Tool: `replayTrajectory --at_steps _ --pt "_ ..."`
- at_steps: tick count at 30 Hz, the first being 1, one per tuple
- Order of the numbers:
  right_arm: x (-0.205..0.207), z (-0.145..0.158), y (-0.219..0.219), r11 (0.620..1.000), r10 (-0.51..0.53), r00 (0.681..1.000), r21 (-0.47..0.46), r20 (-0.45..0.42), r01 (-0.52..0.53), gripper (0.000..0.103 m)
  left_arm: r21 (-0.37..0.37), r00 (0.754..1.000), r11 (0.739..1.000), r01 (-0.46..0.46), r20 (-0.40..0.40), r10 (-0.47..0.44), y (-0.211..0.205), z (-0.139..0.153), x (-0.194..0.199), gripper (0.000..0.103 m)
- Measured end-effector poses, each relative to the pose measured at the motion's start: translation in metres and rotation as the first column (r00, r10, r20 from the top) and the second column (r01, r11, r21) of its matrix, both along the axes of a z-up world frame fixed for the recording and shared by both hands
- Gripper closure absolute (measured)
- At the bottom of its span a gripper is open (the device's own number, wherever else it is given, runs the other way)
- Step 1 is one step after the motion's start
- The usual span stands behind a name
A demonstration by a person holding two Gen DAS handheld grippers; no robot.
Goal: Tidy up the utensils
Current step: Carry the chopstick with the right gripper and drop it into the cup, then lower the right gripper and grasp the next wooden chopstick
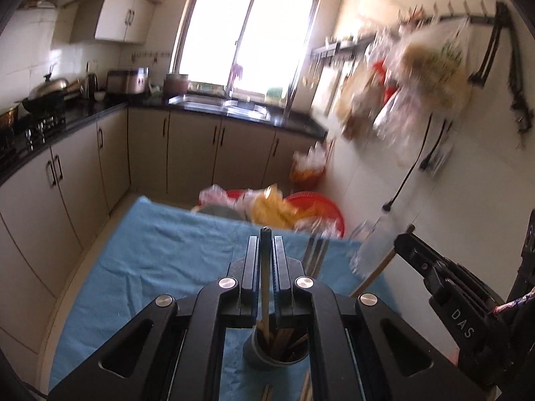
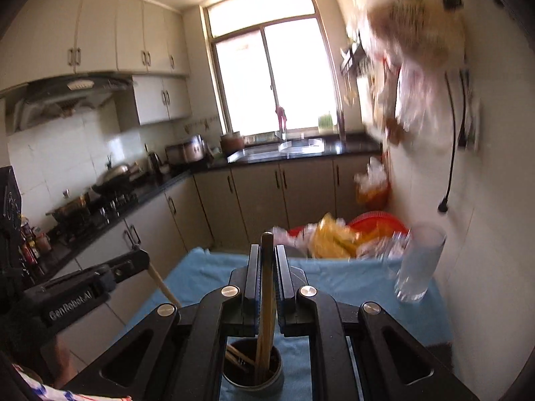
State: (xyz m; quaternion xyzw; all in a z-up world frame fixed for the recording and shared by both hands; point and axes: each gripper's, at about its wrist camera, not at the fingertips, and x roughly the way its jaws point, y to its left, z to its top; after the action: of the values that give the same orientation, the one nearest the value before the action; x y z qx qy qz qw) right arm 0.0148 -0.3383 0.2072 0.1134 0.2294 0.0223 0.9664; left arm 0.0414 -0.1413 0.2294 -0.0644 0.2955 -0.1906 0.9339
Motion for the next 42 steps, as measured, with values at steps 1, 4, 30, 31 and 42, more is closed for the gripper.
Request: replayTrajectory --at_steps 1,4,30,31,42 --pt "0.005 -0.007 0.0 1.0 0.001 1.0 0.003 -0.018 -0.001 0.095 0.013 1.0 1.0 0.005 -0.013 -0.005 -0.003 -0.007 0.003 0.097" --pt "0.018 -0.024 -0.003 1.0 0.005 0.998 0.004 -0.06 -0.005 0.095 0.023 1.0 1.0 0.007 -0.017 -0.006 -0.006 -0.015 0.002 0.097" --pt "-0.094 -0.2 0.004 0.993 0.122 0.89 0.052 -0.439 -0.11 0.081 0.115 0.942 0.987 0.115 -0.329 -0.071 0.039 -0.181 -0.098 0.076" --pt "-0.094 -0.203 0.004 0.993 0.121 0.891 0.056 -0.437 -0.107 0.081 0.123 0.935 0.983 0.134 -0.345 -0.084 0.034 -0.19 -0.098 0.077" --pt "-0.076 -0.214 0.013 0.994 0.103 0.885 0.03 -0.454 -0.101 0.081 0.21 0.914 0.949 0.236 -0.38 -0.143 -0.011 -0.223 -0.083 0.097"
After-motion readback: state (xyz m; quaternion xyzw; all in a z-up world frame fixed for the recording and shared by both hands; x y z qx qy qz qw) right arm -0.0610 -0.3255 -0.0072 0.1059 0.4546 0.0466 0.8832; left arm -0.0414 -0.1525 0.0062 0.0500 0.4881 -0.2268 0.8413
